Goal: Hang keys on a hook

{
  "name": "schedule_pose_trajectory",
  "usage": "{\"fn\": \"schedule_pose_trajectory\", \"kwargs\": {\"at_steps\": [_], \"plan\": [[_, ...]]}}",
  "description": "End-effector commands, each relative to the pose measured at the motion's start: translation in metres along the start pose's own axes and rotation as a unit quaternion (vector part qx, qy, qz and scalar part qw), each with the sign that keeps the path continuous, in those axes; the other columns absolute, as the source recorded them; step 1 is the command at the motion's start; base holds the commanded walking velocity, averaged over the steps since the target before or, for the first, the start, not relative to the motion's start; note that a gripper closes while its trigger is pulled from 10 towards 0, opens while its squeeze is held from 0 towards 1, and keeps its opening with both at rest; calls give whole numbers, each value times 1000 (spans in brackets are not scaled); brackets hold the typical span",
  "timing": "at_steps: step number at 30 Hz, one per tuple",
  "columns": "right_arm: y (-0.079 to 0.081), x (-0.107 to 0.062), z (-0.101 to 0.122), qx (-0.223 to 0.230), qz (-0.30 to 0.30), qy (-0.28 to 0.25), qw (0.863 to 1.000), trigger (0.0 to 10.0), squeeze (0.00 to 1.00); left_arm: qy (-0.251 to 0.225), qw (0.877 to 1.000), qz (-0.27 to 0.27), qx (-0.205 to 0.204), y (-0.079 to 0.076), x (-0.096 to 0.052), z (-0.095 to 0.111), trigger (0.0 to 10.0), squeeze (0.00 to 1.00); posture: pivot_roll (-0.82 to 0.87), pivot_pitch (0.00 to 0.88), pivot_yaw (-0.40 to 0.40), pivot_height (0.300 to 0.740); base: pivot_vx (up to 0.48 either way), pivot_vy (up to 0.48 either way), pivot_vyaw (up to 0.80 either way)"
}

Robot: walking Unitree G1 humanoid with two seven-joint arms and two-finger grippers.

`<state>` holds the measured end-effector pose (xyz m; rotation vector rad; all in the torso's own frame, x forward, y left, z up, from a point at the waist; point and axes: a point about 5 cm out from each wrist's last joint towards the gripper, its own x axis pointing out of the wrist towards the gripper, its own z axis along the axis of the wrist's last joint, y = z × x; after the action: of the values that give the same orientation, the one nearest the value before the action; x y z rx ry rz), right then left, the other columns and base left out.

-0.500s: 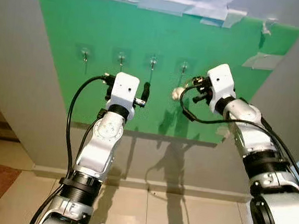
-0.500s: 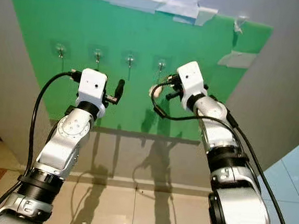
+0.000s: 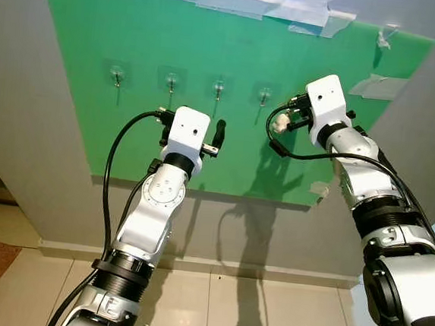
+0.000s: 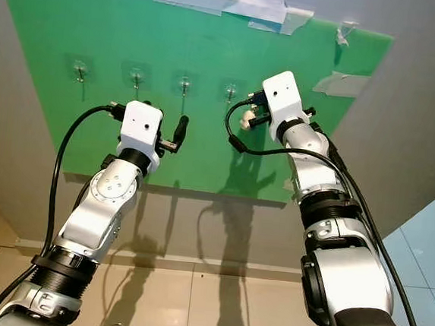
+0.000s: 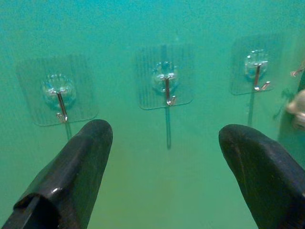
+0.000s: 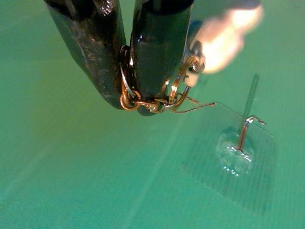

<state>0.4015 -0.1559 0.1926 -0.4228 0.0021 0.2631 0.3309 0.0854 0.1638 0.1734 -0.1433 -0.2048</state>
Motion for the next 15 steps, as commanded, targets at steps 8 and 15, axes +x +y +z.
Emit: {"fn": "schedule_pose_trajectory", "kwargs": {"at_steps": [8,15], "plan": [[-1,5,13,-39,-10,-27,999,0,0,-6,1000,6,1,-2,-2,2,10000,0,-3,0,-87,740,0,0,0],[1,9,21,-9,-9,-39,999,0,0,-5,1000,10,1,-3,-4,1,10000,0,3,0,-96,740,0,0,0]]}}
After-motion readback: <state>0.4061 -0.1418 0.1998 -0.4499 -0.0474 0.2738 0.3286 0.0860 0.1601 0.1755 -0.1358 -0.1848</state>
